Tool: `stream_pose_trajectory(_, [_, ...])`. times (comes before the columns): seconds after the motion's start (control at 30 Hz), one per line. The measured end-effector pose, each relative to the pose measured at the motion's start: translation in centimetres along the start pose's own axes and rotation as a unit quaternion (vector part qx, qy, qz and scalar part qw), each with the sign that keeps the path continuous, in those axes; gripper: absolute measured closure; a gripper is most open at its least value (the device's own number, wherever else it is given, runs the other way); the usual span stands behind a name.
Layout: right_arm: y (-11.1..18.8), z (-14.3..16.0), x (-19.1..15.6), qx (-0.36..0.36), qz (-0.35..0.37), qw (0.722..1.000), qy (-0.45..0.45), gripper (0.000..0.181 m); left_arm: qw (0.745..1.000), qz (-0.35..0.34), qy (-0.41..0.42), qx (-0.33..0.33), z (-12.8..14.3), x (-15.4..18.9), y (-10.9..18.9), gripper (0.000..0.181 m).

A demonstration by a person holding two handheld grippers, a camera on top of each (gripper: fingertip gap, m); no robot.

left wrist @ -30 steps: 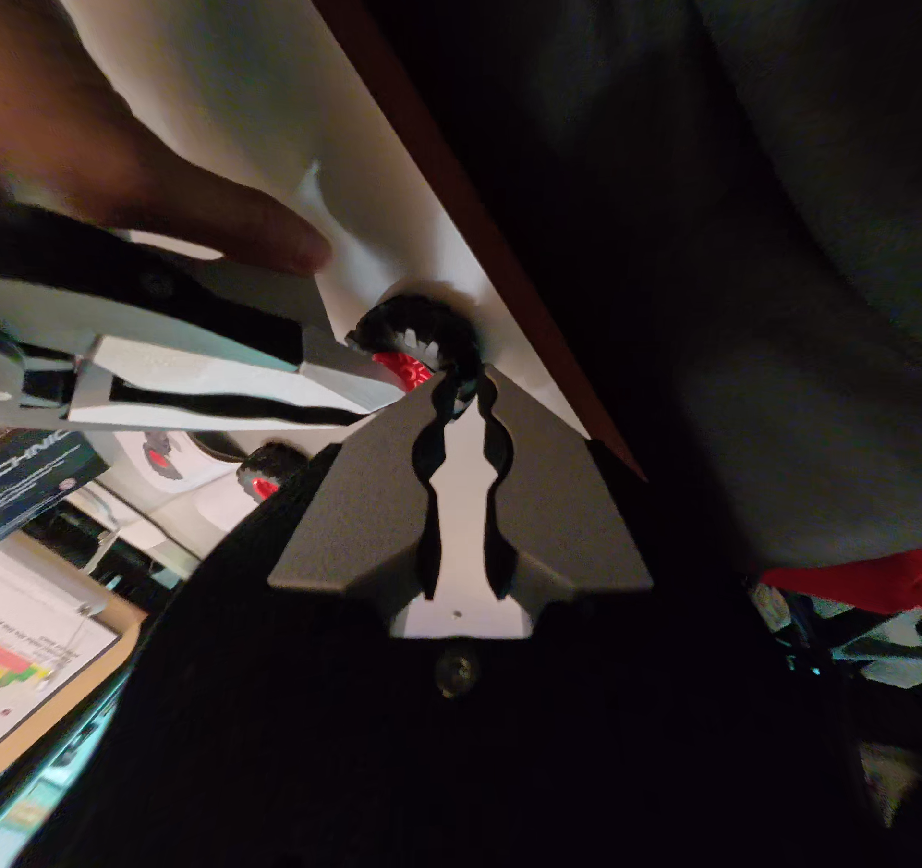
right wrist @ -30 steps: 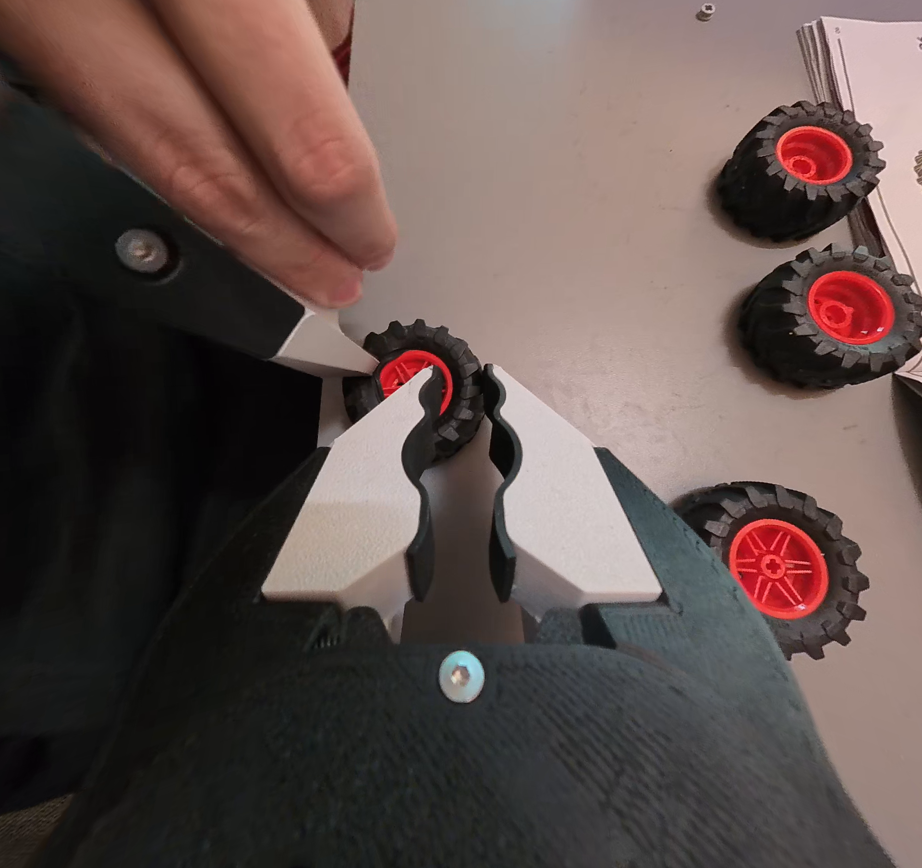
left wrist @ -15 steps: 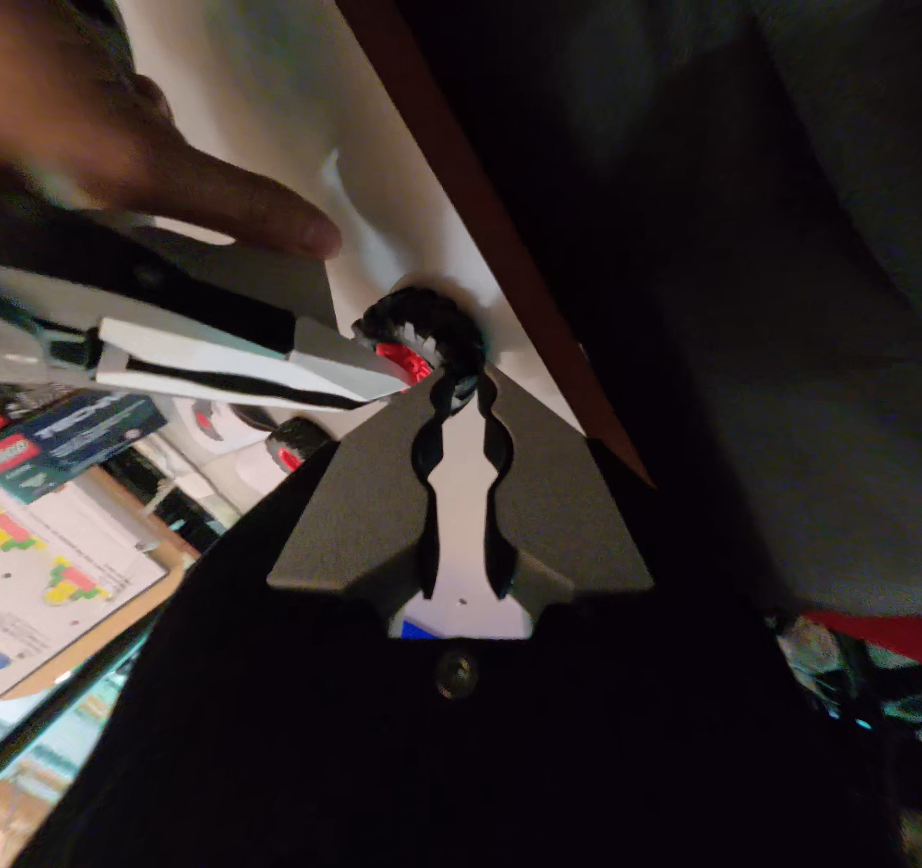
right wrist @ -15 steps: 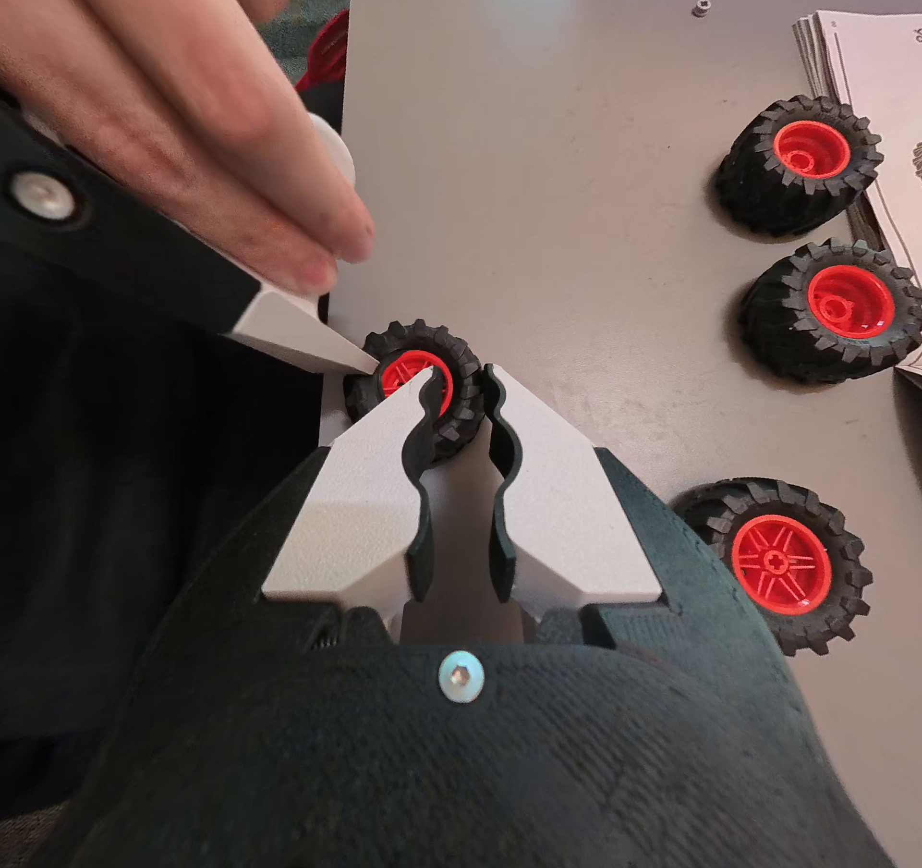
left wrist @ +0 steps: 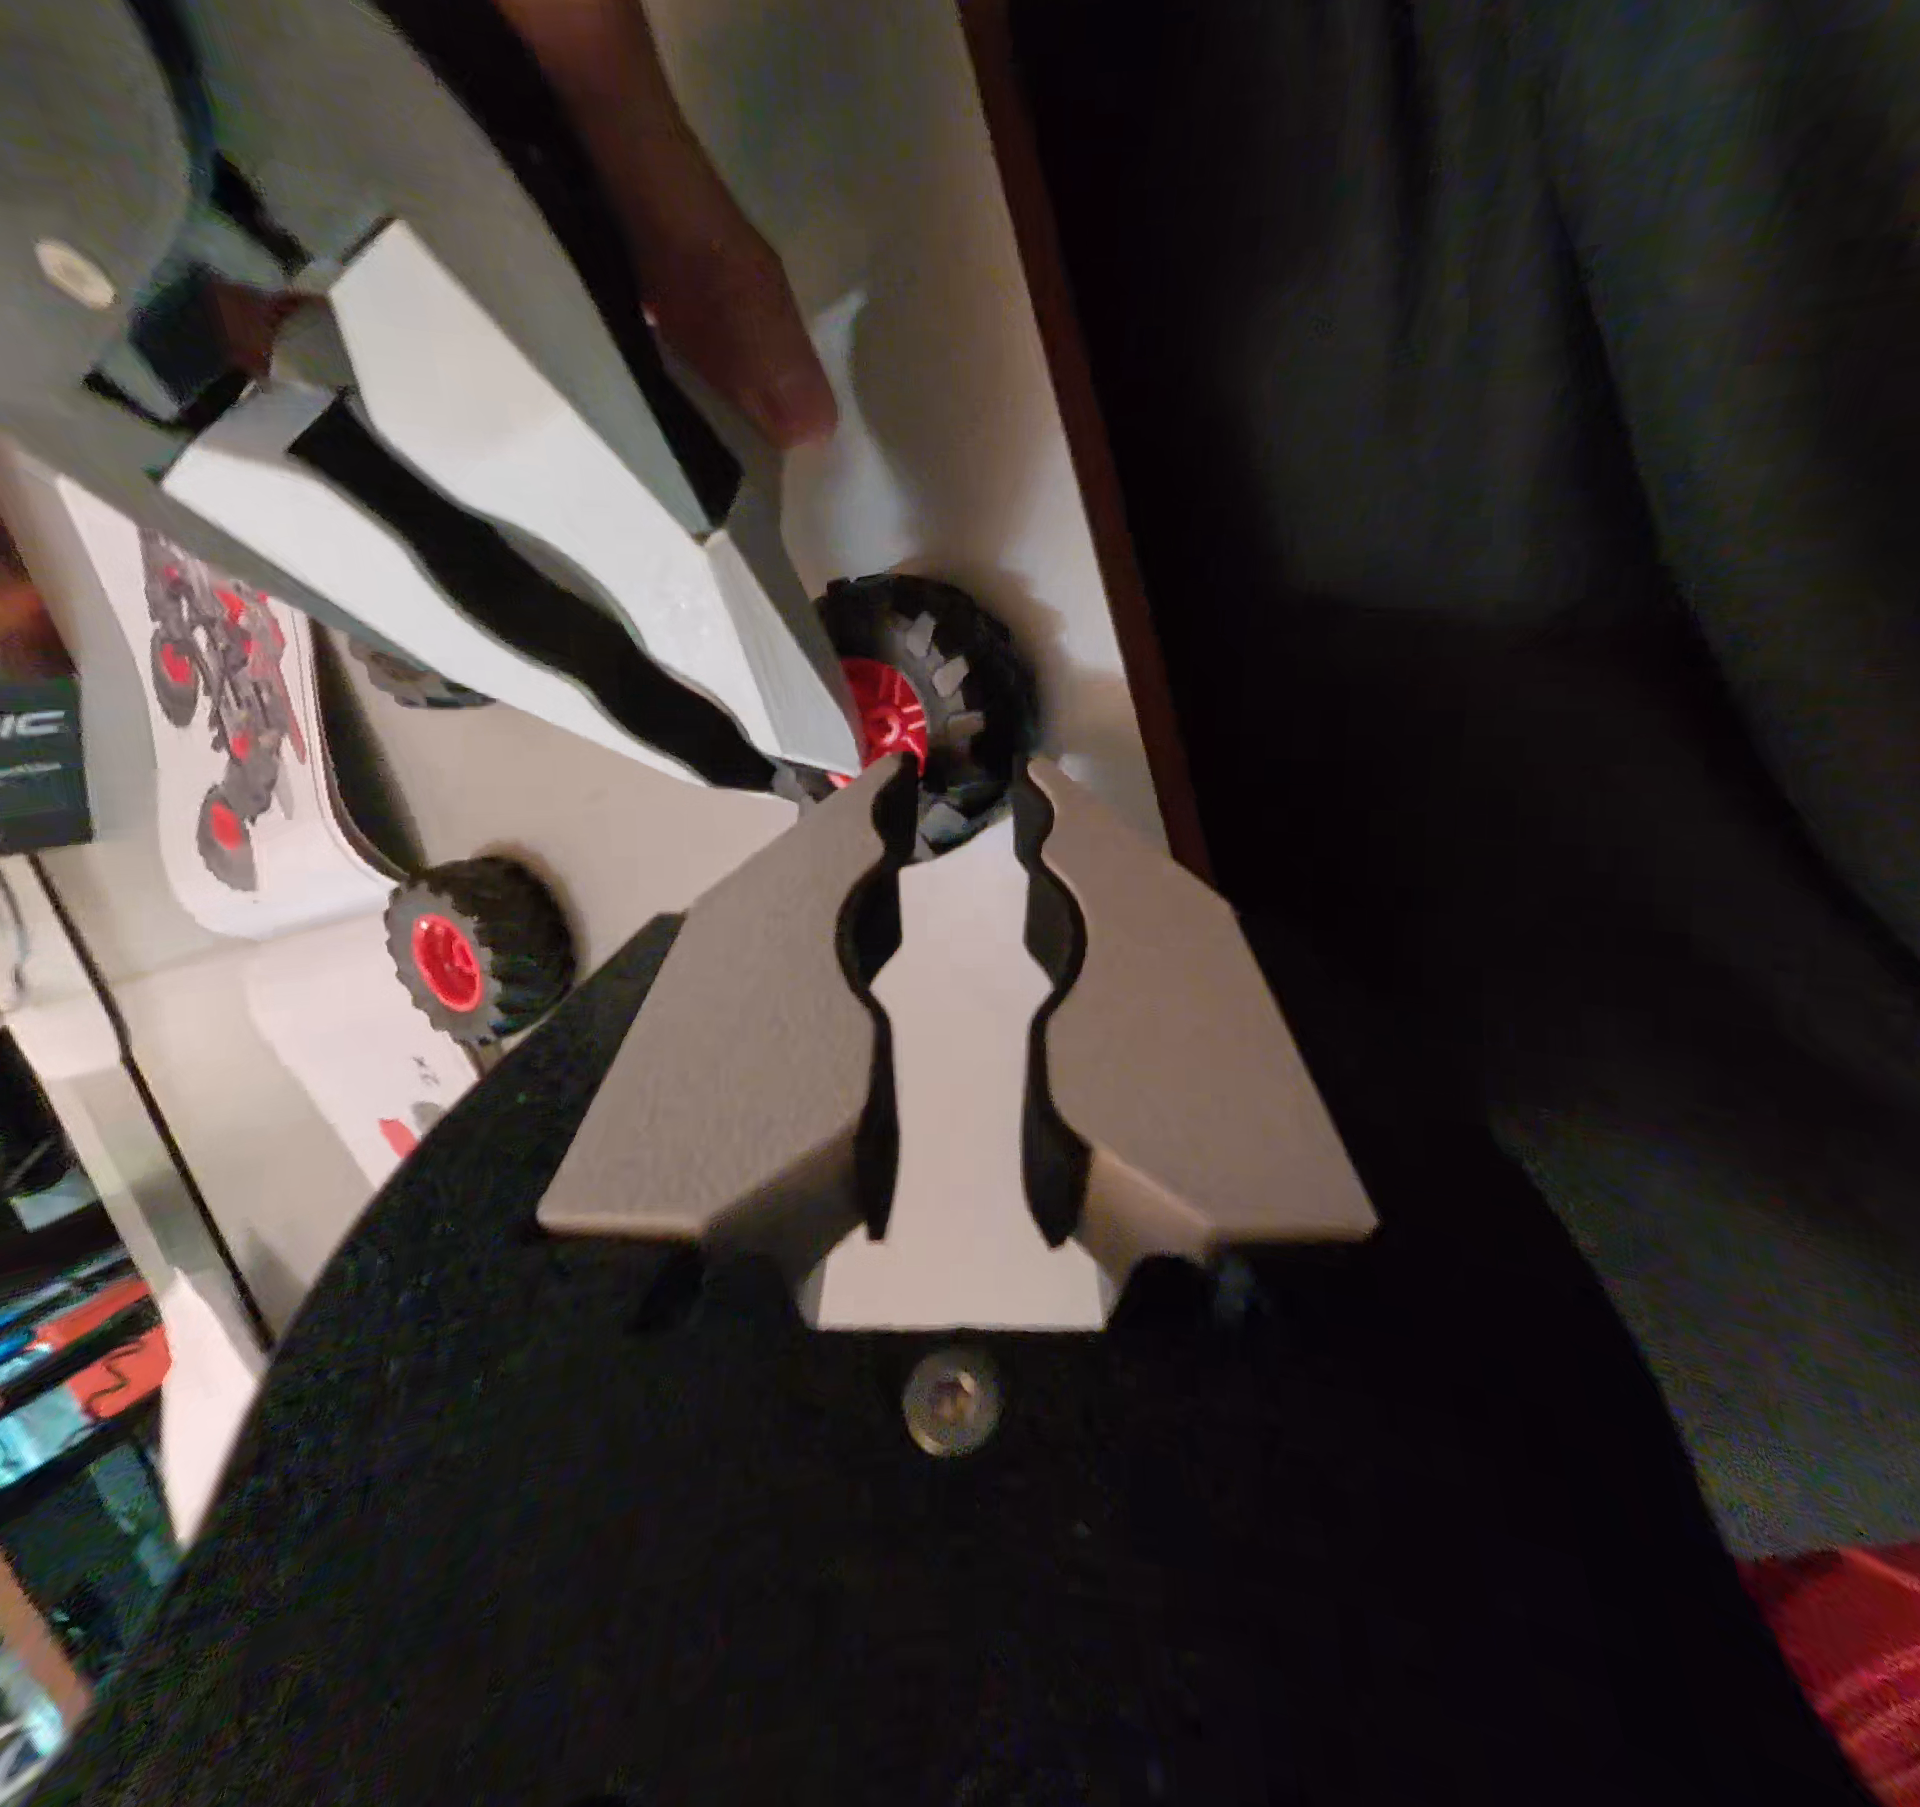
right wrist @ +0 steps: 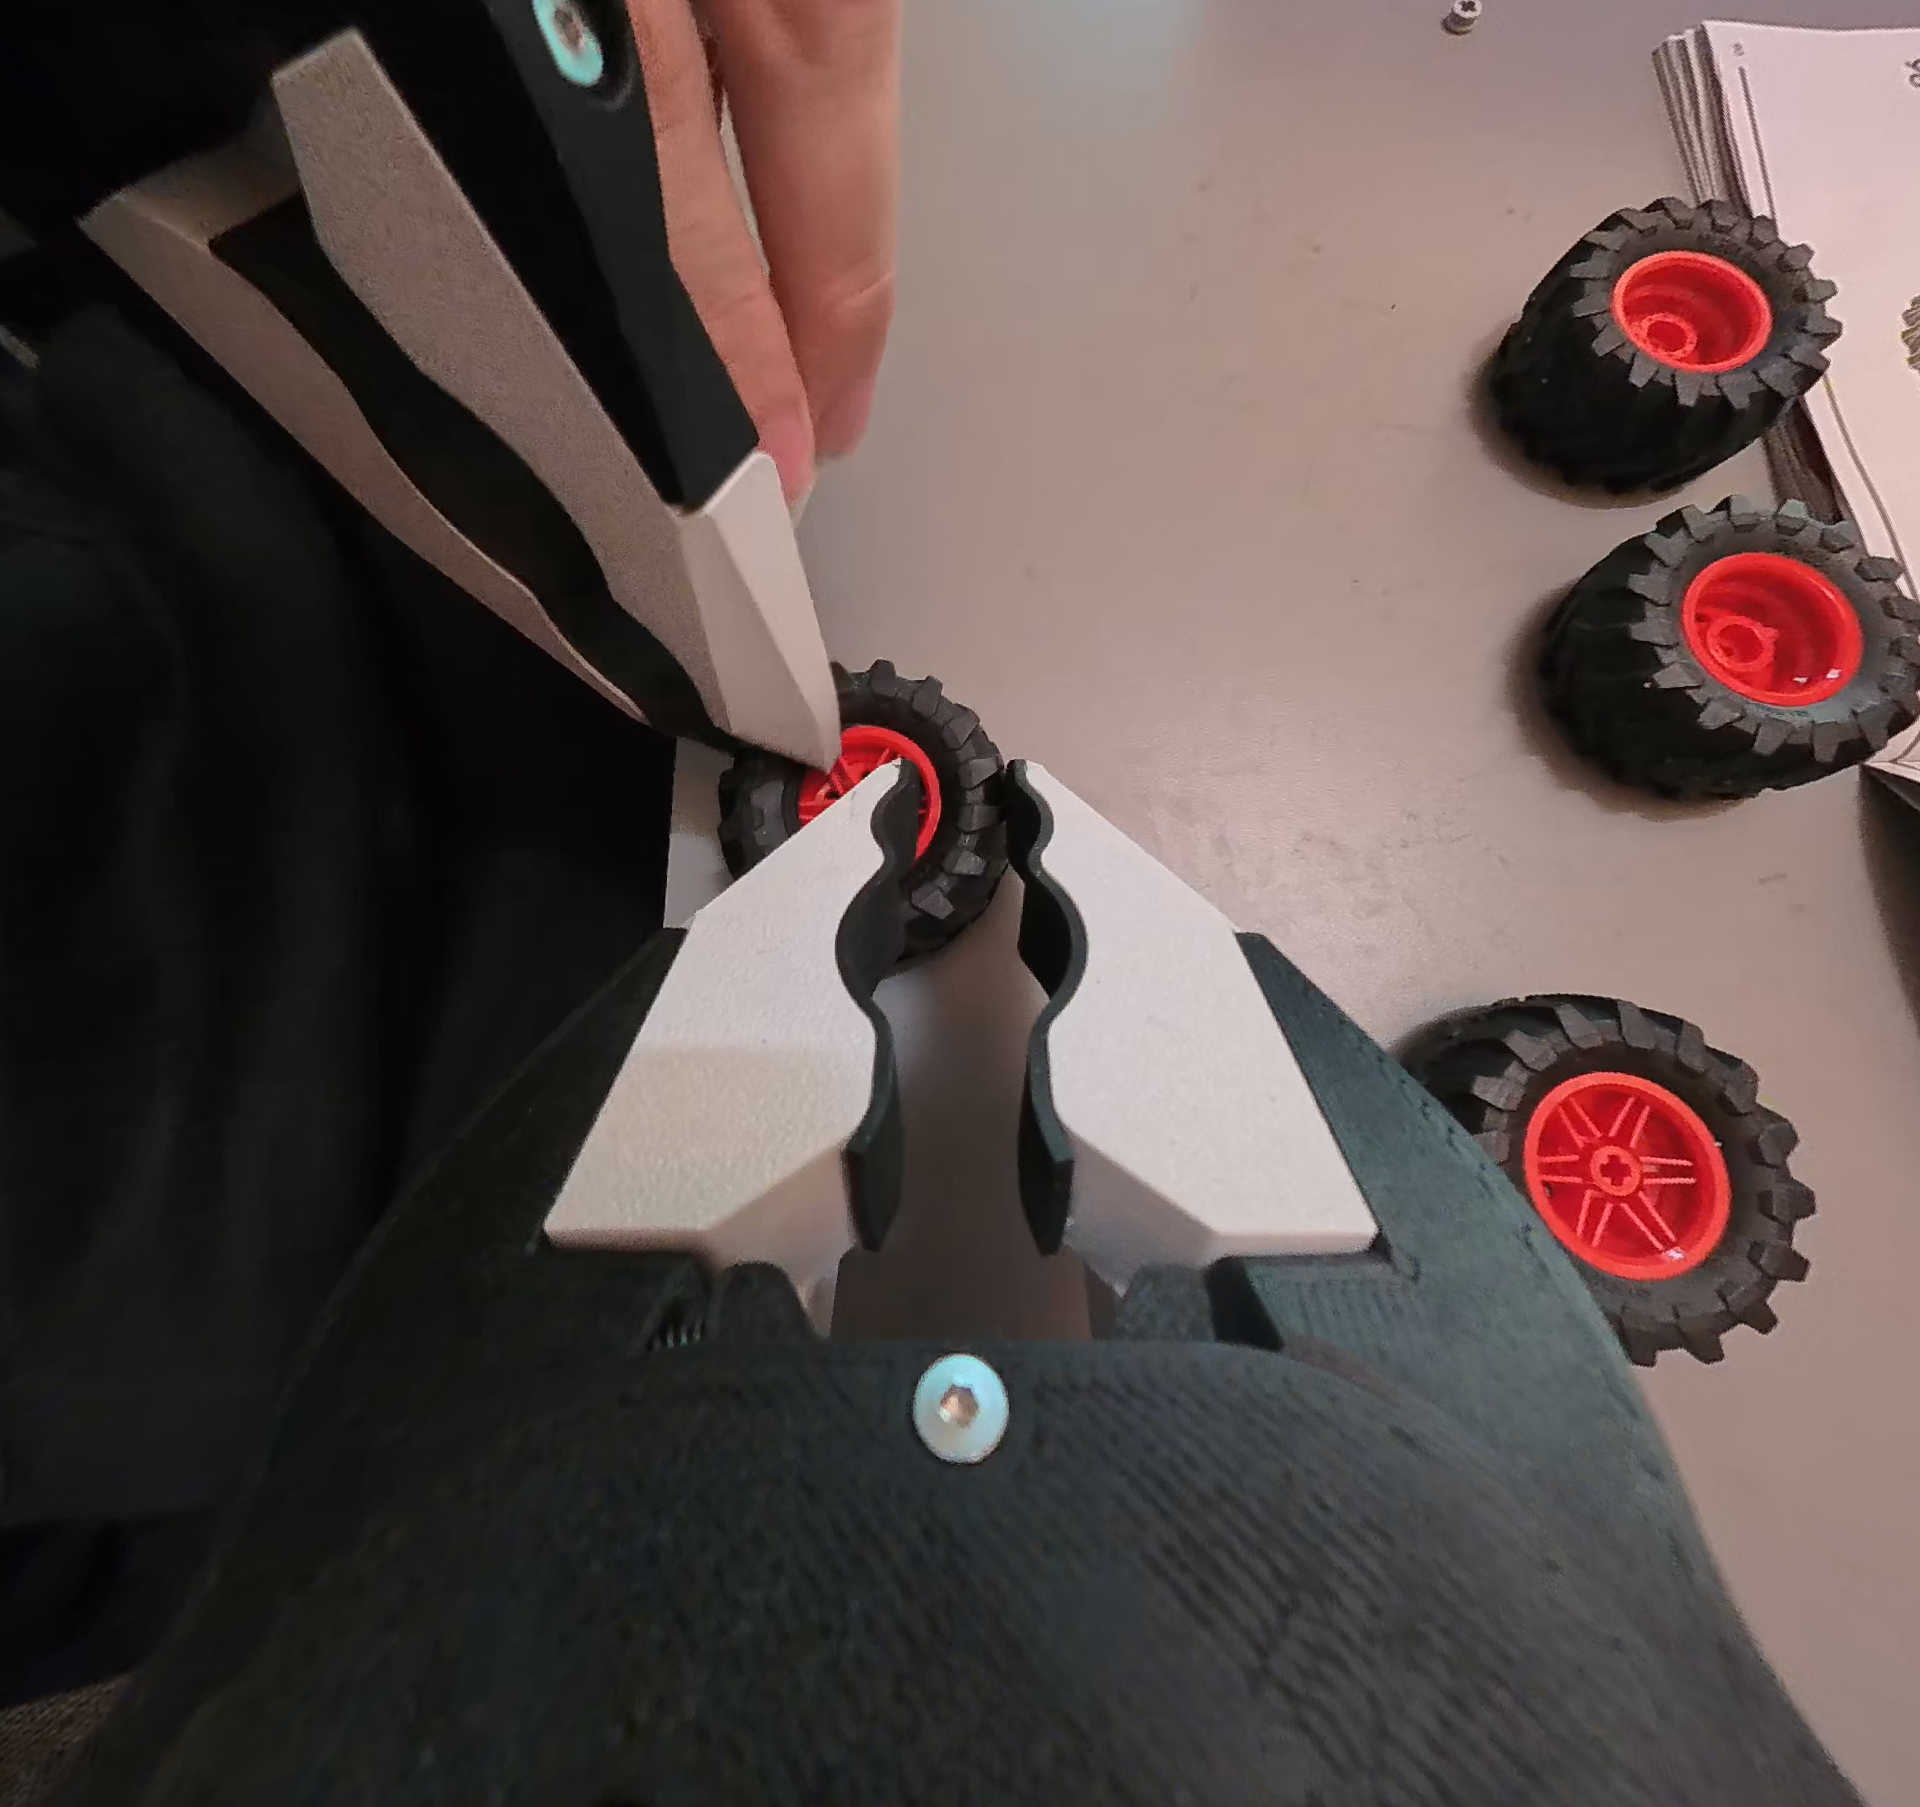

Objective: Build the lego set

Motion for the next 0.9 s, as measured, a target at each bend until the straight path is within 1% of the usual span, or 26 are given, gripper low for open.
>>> stream_pose_trajectory(0.03, [0.0,0.0,0.0,-0.001,0.000,1.000,0.002,0.165,1.000,0.008,-0.004,-0.005,-0.1,-0.1,0.0,0.167])
stream_pose_trajectory(0.13, [0.0,0.0,-0.1,-0.004,0.003,1.000,0.007,0.165,0.999,0.046,-0.001,-0.009,-0.1,-0.6,0.1,0.169])
stream_pose_trajectory(0.27, [0.0,0.1,-0.1,0.000,0.004,1.000,0.007,0.165,0.996,0.090,0.017,0.010,0.2,-1.3,0.0,0.170])
stream_pose_trajectory(0.33, [0.0,0.1,-0.1,0.003,0.002,1.000,0.003,0.165,0.993,0.101,0.053,0.040,0.6,-1.4,0.0,0.170])
stream_pose_trajectory(0.4, [-0.1,0.1,-0.1,0.003,0.002,1.000,0.004,0.165,0.986,0.104,0.101,0.084,1.3,-1.3,0.0,0.171])
stream_pose_trajectory(0.47, [-0.1,0.1,-0.1,0.003,0.000,1.000,0.004,0.165,0.978,0.096,0.137,0.126,2.0,-1.0,0.0,0.172])
stream_pose_trajectory(0.53, [-0.1,0.2,-0.2,0.005,-0.001,1.000,0.003,0.165,0.974,0.076,0.148,0.152,2.3,-0.5,-0.1,0.173])
stream_pose_trajectory(0.63, [-0.1,0.1,-0.2,0.002,-0.002,1.000,0.005,0.165,0.978,0.042,0.129,0.156,2.3,0.1,0.0,0.174])
stream_pose_trajectory(0.77, [-0.1,0.0,-0.2,0.000,-0.001,1.000,0.008,0.165,0.992,-0.002,0.058,0.111,1.5,0.7,0.3,0.174])
stream_pose_trajectory(0.9, [-0.2,0.0,-0.2,0.000,-0.002,1.000,0.007,0.165,0.996,-0.027,0.016,0.085,1.0,1.2,0.3,0.175])
Point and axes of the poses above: each gripper's, where its closed fingertips meet, y back along the fingers, z out of its underside, x = y × z across the jaws, the point moved 9 cm from there along y, back along the fingers, and after that the axes turned 6 degrees about -y, right-handed, at the moved point
